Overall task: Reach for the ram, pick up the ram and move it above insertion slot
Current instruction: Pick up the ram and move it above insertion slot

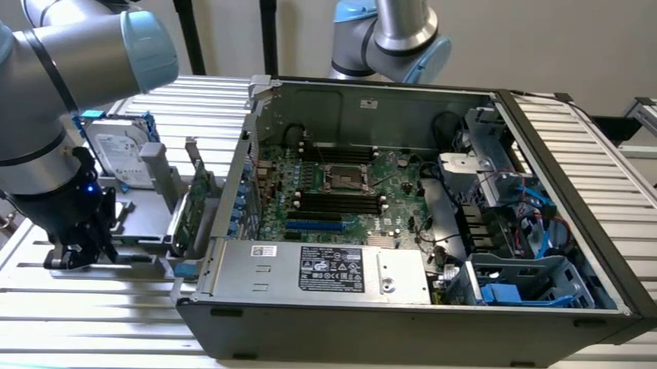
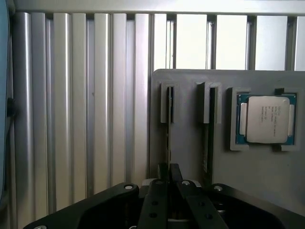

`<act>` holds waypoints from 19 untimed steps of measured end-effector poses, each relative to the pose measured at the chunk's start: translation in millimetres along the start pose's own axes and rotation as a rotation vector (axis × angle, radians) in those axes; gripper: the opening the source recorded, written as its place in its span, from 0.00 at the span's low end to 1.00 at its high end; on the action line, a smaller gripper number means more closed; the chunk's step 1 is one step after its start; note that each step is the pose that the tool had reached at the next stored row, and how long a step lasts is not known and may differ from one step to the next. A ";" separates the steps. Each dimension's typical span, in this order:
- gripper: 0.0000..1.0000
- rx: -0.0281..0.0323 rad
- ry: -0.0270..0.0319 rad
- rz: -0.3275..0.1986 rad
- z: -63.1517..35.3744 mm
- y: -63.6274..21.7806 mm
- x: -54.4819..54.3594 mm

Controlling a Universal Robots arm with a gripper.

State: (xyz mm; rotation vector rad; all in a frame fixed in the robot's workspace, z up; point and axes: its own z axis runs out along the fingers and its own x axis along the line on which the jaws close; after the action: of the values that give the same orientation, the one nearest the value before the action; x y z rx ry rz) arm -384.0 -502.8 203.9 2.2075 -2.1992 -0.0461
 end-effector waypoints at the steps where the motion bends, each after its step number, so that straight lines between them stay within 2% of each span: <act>1: 0.13 0.0000 -0.0002 0.000 -0.9 0.0 0.0; 8: 0.13 0.0000 -0.0010 0.000 -10.3 0.4 0.0; 15: 0.13 0.0000 -0.0011 0.000 -27.8 0.9 -0.1; 19: 0.13 0.0000 -0.0012 0.000 -31.8 0.7 -0.1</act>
State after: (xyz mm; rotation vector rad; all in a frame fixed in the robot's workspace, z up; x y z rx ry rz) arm -383.5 -502.8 235.8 2.2081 -2.1998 -0.0474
